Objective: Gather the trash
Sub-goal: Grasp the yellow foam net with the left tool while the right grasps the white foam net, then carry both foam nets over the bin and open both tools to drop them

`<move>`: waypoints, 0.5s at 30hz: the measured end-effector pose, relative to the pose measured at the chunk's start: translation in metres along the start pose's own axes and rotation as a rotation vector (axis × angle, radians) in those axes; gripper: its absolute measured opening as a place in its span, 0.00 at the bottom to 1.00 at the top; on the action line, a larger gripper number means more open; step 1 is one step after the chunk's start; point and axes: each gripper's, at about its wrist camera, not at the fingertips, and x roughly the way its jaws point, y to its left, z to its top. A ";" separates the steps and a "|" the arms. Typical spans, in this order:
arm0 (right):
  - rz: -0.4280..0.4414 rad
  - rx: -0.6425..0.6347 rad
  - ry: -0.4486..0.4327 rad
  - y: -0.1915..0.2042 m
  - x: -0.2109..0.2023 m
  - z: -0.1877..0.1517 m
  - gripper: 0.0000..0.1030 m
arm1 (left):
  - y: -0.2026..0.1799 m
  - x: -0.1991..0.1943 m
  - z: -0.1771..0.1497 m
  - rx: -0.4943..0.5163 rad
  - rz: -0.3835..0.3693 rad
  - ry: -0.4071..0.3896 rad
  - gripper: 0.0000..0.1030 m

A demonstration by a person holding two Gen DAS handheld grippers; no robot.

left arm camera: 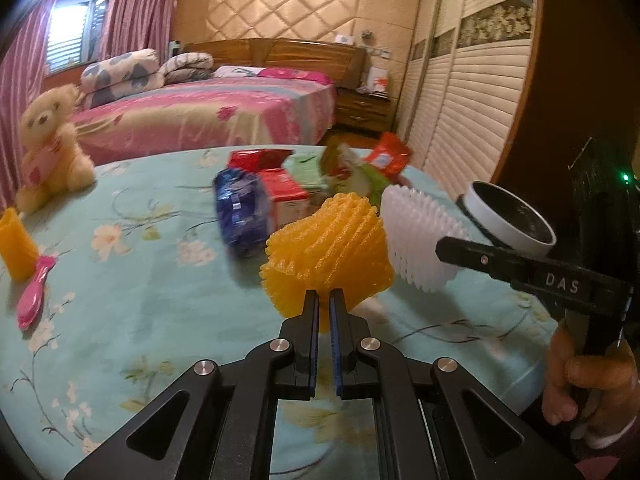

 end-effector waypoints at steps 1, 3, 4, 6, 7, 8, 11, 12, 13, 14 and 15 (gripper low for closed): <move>-0.007 0.006 -0.005 -0.004 -0.005 -0.002 0.22 | -0.004 0.001 0.000 0.008 -0.011 0.001 0.04; -0.026 0.021 -0.016 -0.012 -0.017 -0.006 0.22 | -0.012 0.003 0.001 0.023 -0.026 0.001 0.04; -0.033 0.028 -0.019 -0.016 -0.021 -0.006 0.22 | -0.016 0.004 0.003 0.032 -0.033 0.002 0.04; -0.046 0.045 -0.031 -0.024 -0.031 -0.008 0.22 | -0.026 0.007 0.005 0.050 -0.051 0.000 0.04; -0.054 0.055 -0.039 -0.029 -0.038 -0.009 0.22 | -0.029 0.008 0.006 0.057 -0.058 0.000 0.04; -0.060 0.060 -0.044 -0.031 -0.041 -0.009 0.22 | -0.035 0.010 0.007 0.065 -0.071 0.000 0.04; -0.082 0.073 -0.064 -0.042 -0.055 -0.011 0.22 | -0.045 0.016 0.011 0.085 -0.086 0.002 0.04; -0.090 0.076 -0.069 -0.046 -0.058 -0.011 0.22 | -0.050 0.019 0.013 0.094 -0.092 0.003 0.04; -0.098 0.082 -0.073 -0.050 -0.062 -0.012 0.22 | -0.051 0.020 0.013 0.098 -0.096 0.004 0.04; -0.103 0.088 -0.076 -0.053 -0.064 -0.011 0.22 | -0.054 0.023 0.014 0.104 -0.098 0.008 0.04; -0.111 0.095 -0.080 -0.058 -0.067 -0.011 0.22 | -0.058 0.027 0.016 0.110 -0.099 0.012 0.04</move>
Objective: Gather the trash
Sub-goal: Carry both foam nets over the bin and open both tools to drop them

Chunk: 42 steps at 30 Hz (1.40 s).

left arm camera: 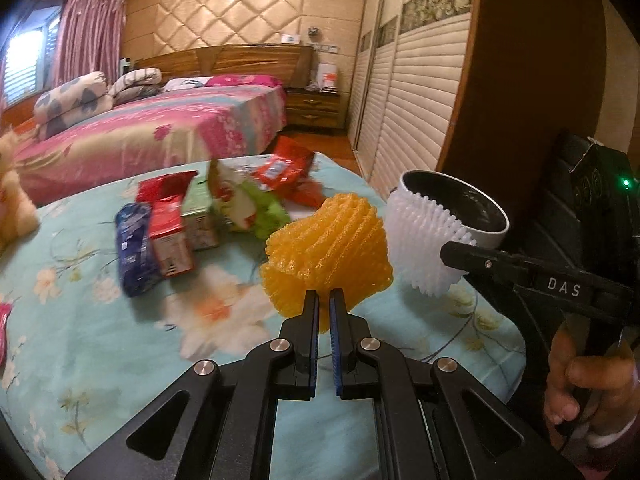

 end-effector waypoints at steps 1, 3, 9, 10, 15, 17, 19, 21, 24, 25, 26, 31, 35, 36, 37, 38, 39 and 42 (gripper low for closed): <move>-0.007 0.006 -0.003 -0.004 -0.002 0.001 0.22 | -0.005 0.005 0.002 0.005 -0.001 0.004 0.04; -0.021 0.020 -0.011 -0.014 -0.007 0.002 0.22 | -0.012 0.013 0.007 0.015 -0.005 0.013 0.04; -0.060 0.057 -0.043 -0.039 -0.024 0.006 0.22 | -0.030 0.036 0.021 0.049 -0.024 0.027 0.04; -0.067 0.064 -0.051 -0.044 -0.027 0.008 0.22 | -0.033 0.040 0.025 0.056 -0.030 0.029 0.04; -0.091 0.087 -0.079 -0.060 -0.039 0.013 0.22 | -0.055 0.055 0.040 0.087 -0.055 0.022 0.04; -0.104 0.094 -0.089 -0.066 -0.041 0.017 0.22 | -0.059 0.062 0.045 0.099 -0.061 0.021 0.04; -0.118 0.102 -0.098 -0.073 -0.044 0.020 0.22 | -0.065 0.072 0.052 0.111 -0.067 0.024 0.04; -0.128 0.113 -0.105 -0.083 -0.049 0.022 0.22 | -0.071 0.077 0.055 0.119 -0.073 0.023 0.04; -0.147 0.118 -0.114 -0.090 -0.052 0.028 0.22 | -0.076 0.088 0.064 0.131 -0.077 0.025 0.04; -0.155 0.120 -0.117 -0.092 -0.052 0.030 0.22 | -0.076 0.091 0.067 0.134 -0.080 0.027 0.04; -0.160 0.123 -0.118 -0.095 -0.052 0.032 0.22 | -0.079 0.094 0.070 0.137 -0.080 0.026 0.04; -0.187 0.140 -0.114 -0.114 -0.052 0.043 0.22 | -0.088 0.113 0.085 0.153 -0.088 0.035 0.04; -0.211 0.149 -0.086 -0.125 -0.043 0.050 0.22 | -0.098 0.129 0.094 0.163 -0.094 0.057 0.04; -0.214 0.149 -0.082 -0.127 -0.042 0.051 0.22 | -0.100 0.131 0.096 0.164 -0.094 0.062 0.04; -0.219 0.147 -0.076 -0.129 -0.040 0.052 0.22 | -0.101 0.135 0.098 0.164 -0.095 0.068 0.04; -0.225 0.145 -0.071 -0.131 -0.040 0.054 0.22 | -0.103 0.140 0.101 0.163 -0.101 0.077 0.04; -0.227 0.145 -0.068 -0.133 -0.039 0.055 0.22 | -0.104 0.143 0.103 0.161 -0.104 0.084 0.04; -0.233 0.151 -0.059 -0.138 -0.037 0.057 0.22 | -0.106 0.158 0.110 0.149 -0.116 0.114 0.04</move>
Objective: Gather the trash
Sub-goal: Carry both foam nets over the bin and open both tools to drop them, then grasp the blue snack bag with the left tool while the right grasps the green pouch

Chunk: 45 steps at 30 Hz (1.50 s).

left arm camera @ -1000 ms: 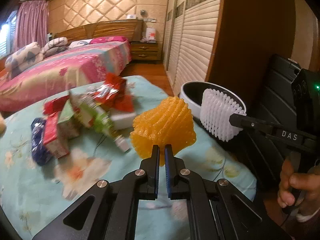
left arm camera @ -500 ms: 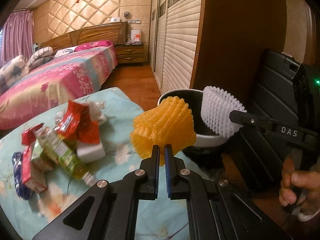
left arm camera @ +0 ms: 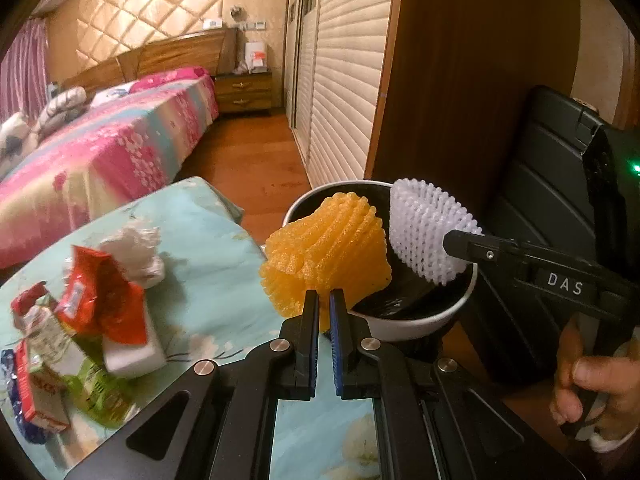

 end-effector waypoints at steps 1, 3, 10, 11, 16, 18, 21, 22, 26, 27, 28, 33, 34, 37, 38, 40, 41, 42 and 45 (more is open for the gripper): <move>-0.002 0.002 0.003 -0.001 0.001 0.001 0.22 | 0.001 0.003 0.003 -0.004 -0.003 0.006 0.04; -0.007 0.007 0.012 -0.003 0.005 0.003 0.22 | 0.003 0.009 0.007 -0.013 -0.010 0.020 0.04; -0.018 0.018 0.036 -0.014 0.010 0.008 0.22 | 0.000 0.017 0.014 -0.011 -0.034 0.046 0.04; -0.020 0.018 0.043 -0.015 0.011 0.008 0.23 | -0.001 0.018 0.016 -0.010 -0.035 0.050 0.04; -0.025 0.019 0.066 -0.021 0.016 0.012 0.25 | -0.006 0.023 0.020 -0.011 -0.058 0.071 0.04; -0.028 0.024 0.075 -0.024 0.019 0.015 0.25 | -0.009 0.025 0.021 0.002 -0.053 0.082 0.04; -0.027 0.030 0.097 -0.026 0.021 0.016 0.27 | -0.011 0.027 0.022 0.003 -0.056 0.100 0.11; -0.029 0.032 0.103 -0.027 0.023 0.017 0.33 | -0.012 0.025 0.021 -0.002 -0.049 0.101 0.22; -0.027 0.054 0.093 -0.031 0.017 0.020 0.57 | -0.011 0.014 0.022 -0.017 -0.037 0.063 0.43; -0.028 0.057 0.088 -0.031 0.016 0.020 0.57 | -0.011 0.012 0.021 -0.020 -0.031 0.057 0.43; -0.024 0.060 0.082 -0.031 0.013 0.021 0.59 | -0.010 0.008 0.020 -0.022 -0.027 0.051 0.44; -0.005 0.060 0.060 -0.019 0.007 0.019 0.64 | -0.003 -0.015 0.002 -0.058 0.007 0.014 0.50; 0.000 0.059 0.056 -0.017 0.007 0.019 0.68 | -0.001 -0.020 -0.003 -0.066 0.011 0.009 0.50; 0.021 0.050 0.044 -0.003 0.004 0.013 0.75 | 0.006 -0.035 -0.018 -0.099 0.036 -0.004 0.51; 0.029 0.048 0.042 0.001 0.003 0.011 0.76 | 0.010 -0.042 -0.025 -0.116 0.046 -0.011 0.52; 0.041 0.041 0.038 0.009 0.002 0.008 0.77 | 0.014 -0.053 -0.036 -0.140 0.069 -0.021 0.54; 0.045 0.032 0.034 0.016 0.002 0.006 0.77 | 0.017 -0.059 -0.043 -0.157 0.081 -0.025 0.55; 0.046 0.021 0.029 0.022 0.001 0.003 0.77 | 0.021 -0.064 -0.045 -0.168 0.084 -0.026 0.55; 0.061 -0.005 0.023 0.039 0.000 -0.004 0.78 | 0.029 -0.081 -0.062 -0.201 0.111 -0.033 0.56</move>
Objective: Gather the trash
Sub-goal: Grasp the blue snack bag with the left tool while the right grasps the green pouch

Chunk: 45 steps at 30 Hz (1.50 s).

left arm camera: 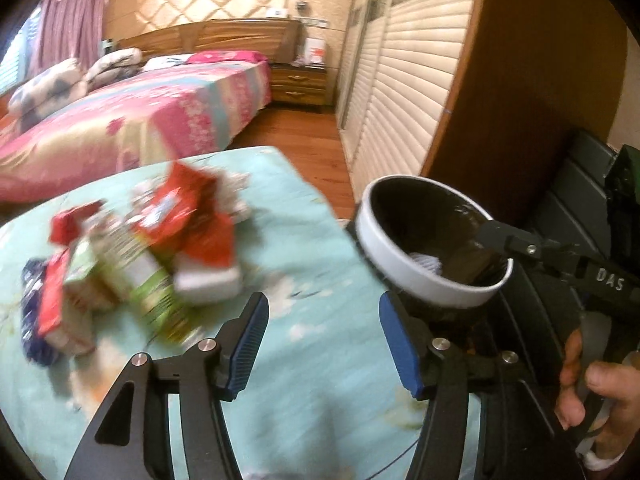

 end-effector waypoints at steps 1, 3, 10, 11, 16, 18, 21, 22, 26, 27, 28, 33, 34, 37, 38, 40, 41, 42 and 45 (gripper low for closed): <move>0.006 -0.007 -0.001 0.005 0.000 -0.002 0.78 | 0.005 -0.005 -0.003 -0.009 0.012 -0.003 0.56; 0.023 -0.023 0.001 0.017 0.000 -0.006 0.78 | 0.017 -0.019 -0.013 -0.037 0.035 -0.009 0.56; 0.079 -0.098 0.027 0.059 0.008 -0.024 0.78 | 0.047 -0.052 -0.035 -0.110 0.094 -0.010 0.56; 0.087 -0.109 0.033 0.066 0.010 -0.028 0.78 | 0.053 -0.058 -0.040 -0.122 0.108 -0.011 0.56; 0.126 -0.139 0.062 0.087 0.019 -0.043 0.78 | 0.069 -0.077 -0.046 -0.160 0.148 -0.016 0.56; 0.138 -0.146 0.074 0.095 0.023 -0.051 0.78 | 0.076 -0.085 -0.051 -0.179 0.163 -0.019 0.56; 0.154 -0.157 0.094 0.107 0.030 -0.060 0.78 | 0.089 -0.095 -0.058 -0.205 0.188 -0.019 0.56; 0.160 -0.164 0.101 0.111 0.034 -0.062 0.78 | 0.093 -0.096 -0.058 -0.212 0.193 -0.018 0.56; 0.175 -0.192 0.123 0.128 0.044 -0.070 0.78 | 0.110 -0.103 -0.065 -0.250 0.229 -0.013 0.56; 0.179 -0.198 0.127 0.132 0.046 -0.072 0.78 | 0.115 -0.103 -0.065 -0.256 0.232 -0.012 0.56; 0.184 -0.207 0.133 0.137 0.050 -0.073 0.78 | 0.119 -0.104 -0.067 -0.267 0.239 -0.010 0.56; 0.196 -0.243 0.144 0.155 0.062 -0.077 0.78 | 0.141 -0.101 -0.066 -0.293 0.257 0.006 0.56; 0.197 -0.251 0.145 0.158 0.064 -0.077 0.78 | 0.144 -0.100 -0.065 -0.292 0.261 0.014 0.56; 0.197 -0.274 0.149 0.169 0.074 -0.078 0.78 | 0.155 -0.094 -0.059 -0.288 0.278 0.013 0.56; 0.198 -0.276 0.150 0.171 0.077 -0.078 0.78 | 0.158 -0.092 -0.056 -0.289 0.281 0.013 0.56; 0.194 -0.287 0.152 0.176 0.082 -0.077 0.77 | 0.167 -0.086 -0.053 -0.296 0.280 0.012 0.56; 0.186 -0.294 0.152 0.178 0.086 -0.077 0.77 | 0.171 -0.084 -0.050 -0.300 0.276 0.015 0.56; 0.181 -0.297 0.152 0.179 0.088 -0.076 0.77 | 0.176 -0.079 -0.048 -0.303 0.271 0.019 0.56; 0.166 -0.296 0.161 0.180 0.098 -0.073 0.76 | 0.186 -0.071 -0.042 -0.311 0.250 0.023 0.56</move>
